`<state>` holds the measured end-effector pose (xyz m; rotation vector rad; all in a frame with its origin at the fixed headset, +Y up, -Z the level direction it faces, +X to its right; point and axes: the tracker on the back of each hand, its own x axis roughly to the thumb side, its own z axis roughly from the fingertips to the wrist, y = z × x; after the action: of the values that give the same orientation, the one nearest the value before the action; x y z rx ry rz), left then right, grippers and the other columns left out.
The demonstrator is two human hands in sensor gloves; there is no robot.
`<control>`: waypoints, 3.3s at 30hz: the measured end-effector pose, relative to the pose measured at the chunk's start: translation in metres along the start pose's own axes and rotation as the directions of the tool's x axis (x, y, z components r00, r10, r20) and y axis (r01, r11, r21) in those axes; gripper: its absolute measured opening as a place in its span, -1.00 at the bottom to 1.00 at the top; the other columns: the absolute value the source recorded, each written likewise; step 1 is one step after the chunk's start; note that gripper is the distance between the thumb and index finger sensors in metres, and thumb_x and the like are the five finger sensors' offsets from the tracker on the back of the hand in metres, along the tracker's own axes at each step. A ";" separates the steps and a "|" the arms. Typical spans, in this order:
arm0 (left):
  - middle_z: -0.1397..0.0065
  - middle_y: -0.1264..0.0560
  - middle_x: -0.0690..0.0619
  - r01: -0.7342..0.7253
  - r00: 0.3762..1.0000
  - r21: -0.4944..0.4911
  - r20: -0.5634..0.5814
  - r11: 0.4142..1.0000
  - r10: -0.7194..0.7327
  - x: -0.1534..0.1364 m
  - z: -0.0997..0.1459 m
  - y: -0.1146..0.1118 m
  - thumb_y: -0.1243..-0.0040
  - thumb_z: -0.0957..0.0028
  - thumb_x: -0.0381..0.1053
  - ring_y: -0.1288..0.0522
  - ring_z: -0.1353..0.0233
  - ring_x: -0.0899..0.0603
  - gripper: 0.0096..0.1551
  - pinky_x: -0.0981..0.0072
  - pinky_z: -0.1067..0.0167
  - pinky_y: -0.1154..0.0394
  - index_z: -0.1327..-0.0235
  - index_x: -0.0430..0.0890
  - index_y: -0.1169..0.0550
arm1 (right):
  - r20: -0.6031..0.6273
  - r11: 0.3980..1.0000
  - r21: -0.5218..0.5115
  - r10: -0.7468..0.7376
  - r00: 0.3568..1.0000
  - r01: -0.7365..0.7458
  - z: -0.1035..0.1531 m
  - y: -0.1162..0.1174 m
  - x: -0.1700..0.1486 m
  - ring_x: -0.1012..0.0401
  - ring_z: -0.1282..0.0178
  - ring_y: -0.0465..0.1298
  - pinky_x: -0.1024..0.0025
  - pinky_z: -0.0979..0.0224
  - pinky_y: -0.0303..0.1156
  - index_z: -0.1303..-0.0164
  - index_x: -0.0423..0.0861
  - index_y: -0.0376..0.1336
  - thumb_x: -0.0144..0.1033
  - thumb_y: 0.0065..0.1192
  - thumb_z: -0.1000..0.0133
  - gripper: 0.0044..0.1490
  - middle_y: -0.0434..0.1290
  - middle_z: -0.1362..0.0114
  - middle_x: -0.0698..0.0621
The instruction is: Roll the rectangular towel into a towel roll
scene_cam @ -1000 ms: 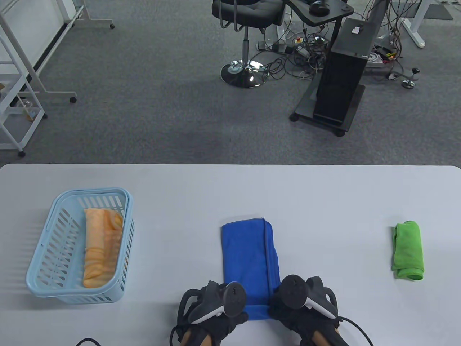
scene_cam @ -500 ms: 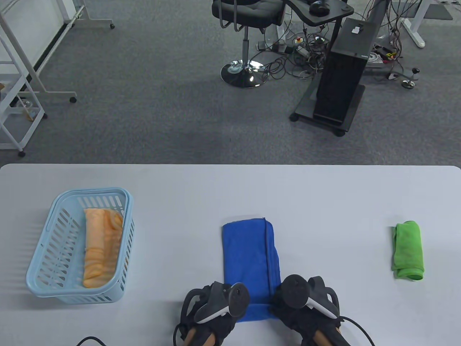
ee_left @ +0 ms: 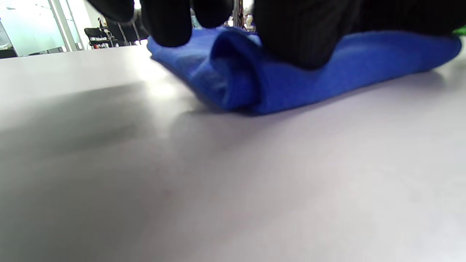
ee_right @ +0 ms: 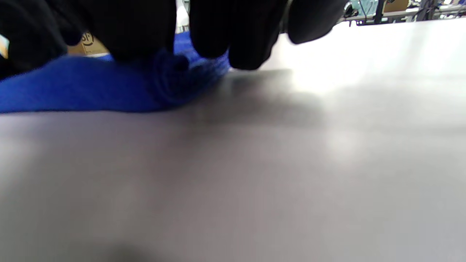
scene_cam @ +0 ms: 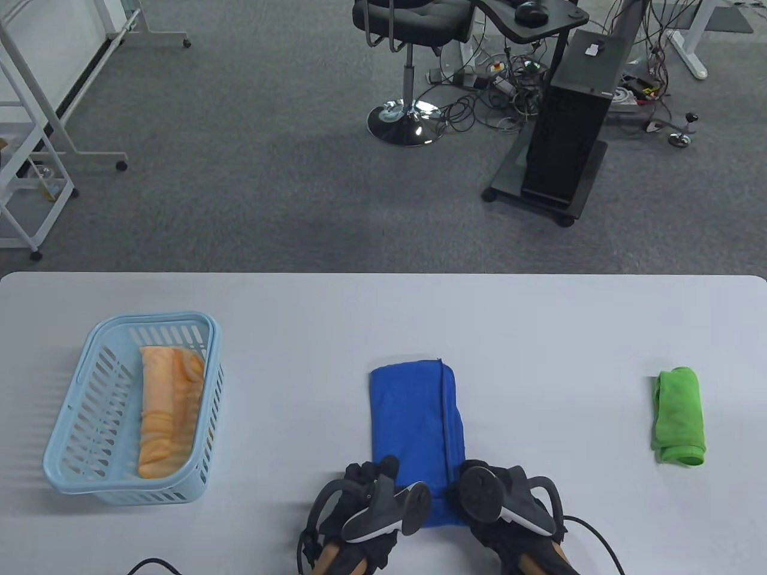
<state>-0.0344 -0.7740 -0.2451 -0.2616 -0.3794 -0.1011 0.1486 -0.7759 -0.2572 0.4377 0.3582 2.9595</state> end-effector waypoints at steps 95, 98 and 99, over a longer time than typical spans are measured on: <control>-0.25 -0.47 -0.10 0.043 0.999 -0.033 0.015 0.999 -0.042 0.014 -0.005 -0.001 -0.20 0.17 0.18 -0.44 -0.38 -0.29 -0.32 -0.33 -0.34 -0.29 -0.25 0.01 -0.46 | -0.054 0.994 0.047 0.106 0.993 -0.104 -0.003 0.002 0.007 0.07 -0.29 0.41 -0.07 -0.46 0.27 -0.31 0.11 0.21 -0.01 0.32 0.22 -0.18 0.28 -0.37 0.01; -0.18 -0.57 -0.07 0.003 1.000 0.009 0.004 1.000 -0.003 0.011 -0.003 0.002 -0.16 0.15 0.14 -0.52 -0.33 -0.27 -0.36 -0.31 -0.31 -0.34 -0.25 0.01 -0.50 | -0.045 0.999 0.012 0.050 0.998 -0.050 -0.003 0.001 0.003 0.07 -0.25 0.44 -0.07 -0.44 0.29 -0.29 0.14 0.27 -0.02 0.26 0.20 -0.23 0.35 -0.32 0.02; -0.16 -0.59 -0.07 -0.016 1.000 0.024 0.000 1.000 0.016 0.009 -0.003 0.003 -0.16 0.14 0.13 -0.55 -0.31 -0.25 -0.36 -0.31 -0.30 -0.36 -0.26 0.00 -0.50 | -0.042 1.000 0.010 0.028 0.999 -0.027 -0.003 0.000 0.001 0.07 -0.24 0.45 -0.07 -0.44 0.29 -0.29 0.14 0.28 -0.02 0.24 0.20 -0.25 0.36 -0.31 0.02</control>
<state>-0.0243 -0.7721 -0.2448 -0.2404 -0.3785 -0.0810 0.1472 -0.7767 -0.2596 0.3847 0.3742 2.9989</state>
